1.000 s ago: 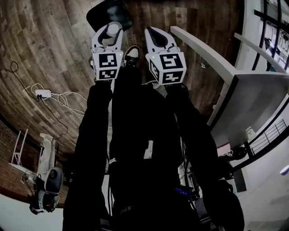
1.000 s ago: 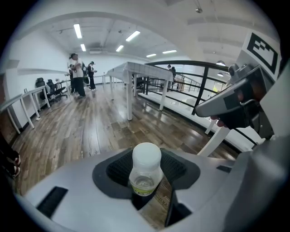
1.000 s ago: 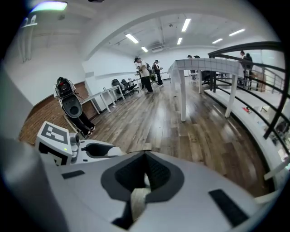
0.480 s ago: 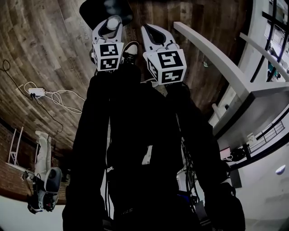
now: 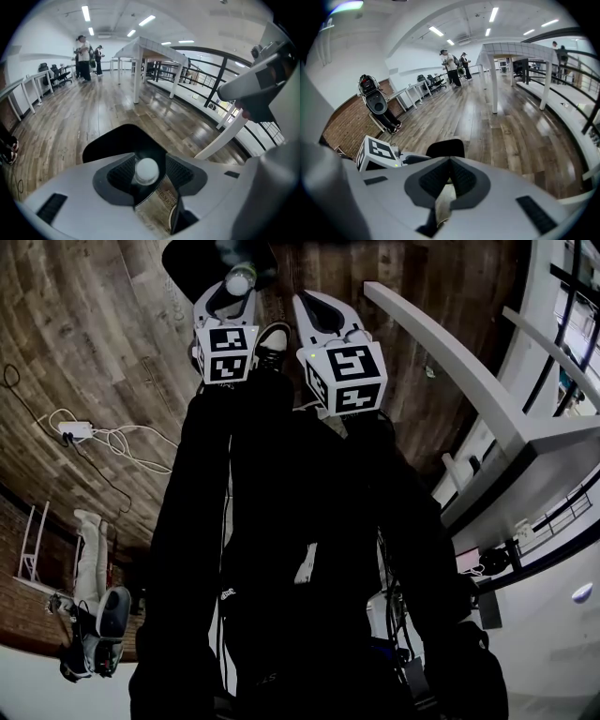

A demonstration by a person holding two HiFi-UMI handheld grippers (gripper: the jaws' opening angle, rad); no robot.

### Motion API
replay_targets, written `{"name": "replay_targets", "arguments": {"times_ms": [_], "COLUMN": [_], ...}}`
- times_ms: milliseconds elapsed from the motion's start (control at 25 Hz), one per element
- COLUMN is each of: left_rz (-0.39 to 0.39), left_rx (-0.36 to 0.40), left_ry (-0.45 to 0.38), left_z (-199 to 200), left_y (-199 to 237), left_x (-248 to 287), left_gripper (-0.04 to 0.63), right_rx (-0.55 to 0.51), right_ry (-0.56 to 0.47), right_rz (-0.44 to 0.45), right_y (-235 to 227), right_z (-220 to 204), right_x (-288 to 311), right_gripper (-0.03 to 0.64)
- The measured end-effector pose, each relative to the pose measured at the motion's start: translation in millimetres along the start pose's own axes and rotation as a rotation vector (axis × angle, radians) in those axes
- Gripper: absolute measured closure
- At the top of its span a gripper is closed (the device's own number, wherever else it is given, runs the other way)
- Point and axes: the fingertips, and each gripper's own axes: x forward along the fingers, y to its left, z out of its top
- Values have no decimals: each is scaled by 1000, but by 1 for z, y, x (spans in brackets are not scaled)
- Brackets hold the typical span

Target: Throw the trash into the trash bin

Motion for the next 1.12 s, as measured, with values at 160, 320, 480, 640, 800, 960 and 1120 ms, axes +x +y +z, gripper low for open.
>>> {"name": "replay_targets", "arguments": {"times_ms": [160,320,480,640,800,960,1120], "left_rz": [-14,-11,-17,-17,-20,-12,-1], "left_rx": [6,8,11,6,7,17,15], "left_ry": [4,0,-16,-43,-77,-110,-147], "left_z": [-2,2,13,35,60,87,113], "left_y": [-3,-6,-10,-13,-19,-25,-31], "left_x": [-2,-11,-28,-48,-70,-91,-119], "left_gripper": [399,400,408,437,459,506,547], "right_rx": [5,9,13,16,-9,5,3], "right_ry": [1,-1,-2,-14,-17,-42,-69], "right_rz": [-2,-6,-9,-14,-2,-20,-32], "right_y": [-2,-3,0,3,11,8,10], "right_z": [1,5,10,23,36,55,76], "right_x": [1,-3,-12,-28,-44,-64,-86], "right_gripper": [603,603,603,603,603,603,603]}}
